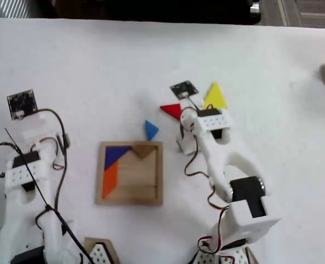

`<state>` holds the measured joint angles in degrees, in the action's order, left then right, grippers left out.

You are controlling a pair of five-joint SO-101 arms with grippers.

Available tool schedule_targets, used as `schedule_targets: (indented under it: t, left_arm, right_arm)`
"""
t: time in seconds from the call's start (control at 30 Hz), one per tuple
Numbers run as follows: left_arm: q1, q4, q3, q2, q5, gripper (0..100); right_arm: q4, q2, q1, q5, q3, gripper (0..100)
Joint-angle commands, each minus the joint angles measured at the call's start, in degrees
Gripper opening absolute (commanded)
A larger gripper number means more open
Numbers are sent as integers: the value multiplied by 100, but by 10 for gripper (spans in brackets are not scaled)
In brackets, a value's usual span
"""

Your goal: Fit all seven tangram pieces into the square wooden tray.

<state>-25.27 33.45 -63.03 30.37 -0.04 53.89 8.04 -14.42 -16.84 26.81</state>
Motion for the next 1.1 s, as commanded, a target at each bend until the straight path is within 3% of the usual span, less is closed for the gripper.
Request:
schedule_targets:
  t: [0.0, 0.2, 0.4, 0.73, 1.07]
  left_arm:
    - [-57, -185, 114, 13, -44, 211]
    - [-57, -185, 114, 13, -35, 211]
    - [-57, -185, 132, 4, -26, 211]
    - [-57, -193, 141, 4, -18, 211]
    - [-57, -193, 141, 4, -18, 211]
  right_arm:
    - [514, -163, 154, 70, -510, 17]
    - [1429, -980, -251, 79, -730, 17]
    - [1736, -1798, -1218, 79, -642, 18]
    - [409, -1877, -2862, 70, 229, 18]
    - [-1103, -1745, -2958, 378, 800, 18]
